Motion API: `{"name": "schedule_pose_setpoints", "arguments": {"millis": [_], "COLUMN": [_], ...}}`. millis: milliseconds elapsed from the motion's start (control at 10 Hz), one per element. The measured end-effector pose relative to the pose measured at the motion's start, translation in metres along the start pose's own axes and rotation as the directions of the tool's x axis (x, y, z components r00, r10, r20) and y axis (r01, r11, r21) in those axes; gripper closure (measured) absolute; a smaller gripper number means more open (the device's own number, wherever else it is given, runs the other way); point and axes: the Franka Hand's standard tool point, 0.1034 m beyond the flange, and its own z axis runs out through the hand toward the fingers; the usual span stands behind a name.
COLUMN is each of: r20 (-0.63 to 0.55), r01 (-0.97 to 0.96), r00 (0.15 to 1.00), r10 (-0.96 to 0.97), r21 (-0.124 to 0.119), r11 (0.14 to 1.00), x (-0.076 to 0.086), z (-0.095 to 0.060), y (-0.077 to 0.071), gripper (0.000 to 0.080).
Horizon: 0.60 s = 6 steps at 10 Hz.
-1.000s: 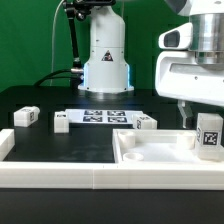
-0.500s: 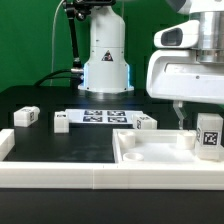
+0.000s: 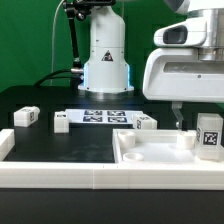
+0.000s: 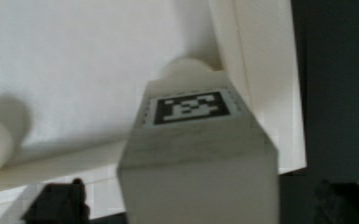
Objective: Assemble one leg
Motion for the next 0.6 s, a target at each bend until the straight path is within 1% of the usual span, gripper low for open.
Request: {"name": "schedule_pose_setpoints", "arguments": {"millis": [200,300,400,600], "r20": [0.0,0.0,0.0,0.0], "r01": [0.0,0.0,-0.015,-0.034], "r00": [1.0,1.0,1.0,0.999], "r10": [0.0,0.0,0.015,0.034], "r21": [0.0,0.0,0.0,0.0], "r11": [1.0,1.0,1.0,0.999], "x": [0.0,0.0001,0.0001,0.0002], "z": [0.0001,0.0001,0.0001,0.0001], "y": [0.0,0.0002,0.0002,0.0006], "gripper": [0.0465,0.0465,0.0511,0.0511]}}
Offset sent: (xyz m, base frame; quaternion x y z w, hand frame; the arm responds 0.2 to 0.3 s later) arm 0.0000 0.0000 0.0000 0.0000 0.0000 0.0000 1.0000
